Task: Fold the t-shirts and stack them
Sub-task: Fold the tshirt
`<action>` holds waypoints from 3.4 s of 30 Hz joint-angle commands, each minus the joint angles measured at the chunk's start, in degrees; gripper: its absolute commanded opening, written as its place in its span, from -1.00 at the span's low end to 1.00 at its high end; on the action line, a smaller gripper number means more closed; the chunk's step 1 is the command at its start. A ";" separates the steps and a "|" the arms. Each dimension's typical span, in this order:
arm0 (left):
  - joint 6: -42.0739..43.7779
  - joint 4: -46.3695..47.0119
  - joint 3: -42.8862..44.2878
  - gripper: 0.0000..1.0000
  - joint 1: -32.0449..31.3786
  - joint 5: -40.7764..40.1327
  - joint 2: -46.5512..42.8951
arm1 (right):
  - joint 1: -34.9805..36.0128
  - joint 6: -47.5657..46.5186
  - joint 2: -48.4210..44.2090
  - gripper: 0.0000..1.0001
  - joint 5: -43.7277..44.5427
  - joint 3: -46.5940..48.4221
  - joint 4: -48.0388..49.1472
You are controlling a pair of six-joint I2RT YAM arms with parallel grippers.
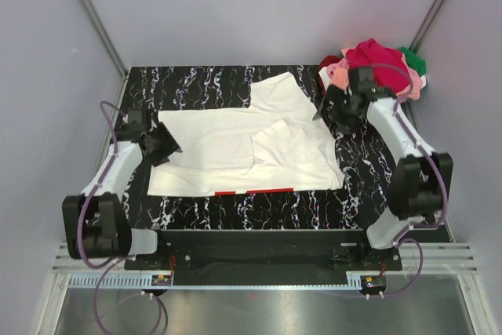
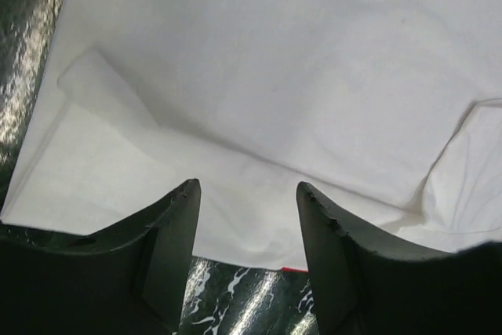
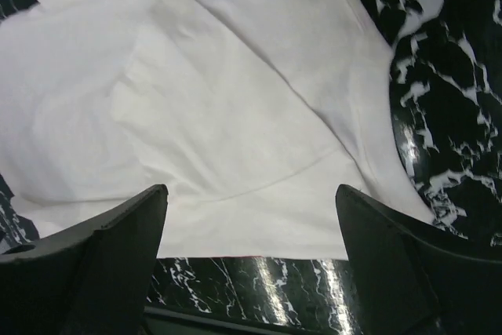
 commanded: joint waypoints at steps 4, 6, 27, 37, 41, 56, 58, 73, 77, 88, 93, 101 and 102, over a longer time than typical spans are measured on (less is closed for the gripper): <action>4.22 2.79 4.45 0.11 0.82 -0.38 12.54 | 0.22 -5.94 27.49 0.91 -5.57 37.97 -2.76; 3.43 2.96 5.41 0.09 0.82 0.41 14.22 | 0.22 -6.91 35.26 0.91 -8.02 49.00 -5.48; -0.44 0.50 -7.41 0.26 -1.55 -2.74 1.04 | 3.21 -7.26 57.80 0.96 -12.69 71.38 7.51; -1.84 4.72 2.59 0.27 -1.20 -8.96 12.98 | 3.83 -7.44 52.88 0.92 -13.40 60.58 10.06; -2.46 1.83 13.04 0.28 0.11 -8.63 22.28 | 3.83 -6.91 52.61 0.92 -14.18 60.31 10.42; -0.09 0.77 13.19 0.33 5.13 -4.16 17.49 | 3.74 -6.03 61.04 0.99 -7.87 72.68 16.74; 1.66 0.24 10.18 0.33 5.04 -2.06 13.20 | 3.74 -6.56 64.64 0.99 -4.54 77.35 16.48; 10.90 -9.68 0.76 0.36 4.95 3.94 -6.07 | 3.30 3.36 77.22 0.98 -4.31 84.83 23.16; 11.51 -10.66 -0.11 0.36 5.04 3.76 -7.92 | 5.14 5.48 78.10 0.78 -8.29 84.65 22.90; 11.87 -9.78 -1.78 0.37 5.30 4.02 -8.80 | 6.03 2.67 75.64 -0.77 -3.64 82.02 24.39; 11.69 -9.34 -1.96 0.36 5.39 3.32 -8.89 | 5.76 -0.22 74.06 -1.00 -5.22 80.62 26.22; 9.24 -6.35 4.44 0.35 5.74 1.30 -4.95 | 6.29 -4.36 58.44 -1.00 -8.91 71.04 28.79; 7.84 -4.96 6.02 0.33 5.65 1.39 -1.98 | 6.20 -5.23 56.59 -1.00 -9.35 69.81 27.91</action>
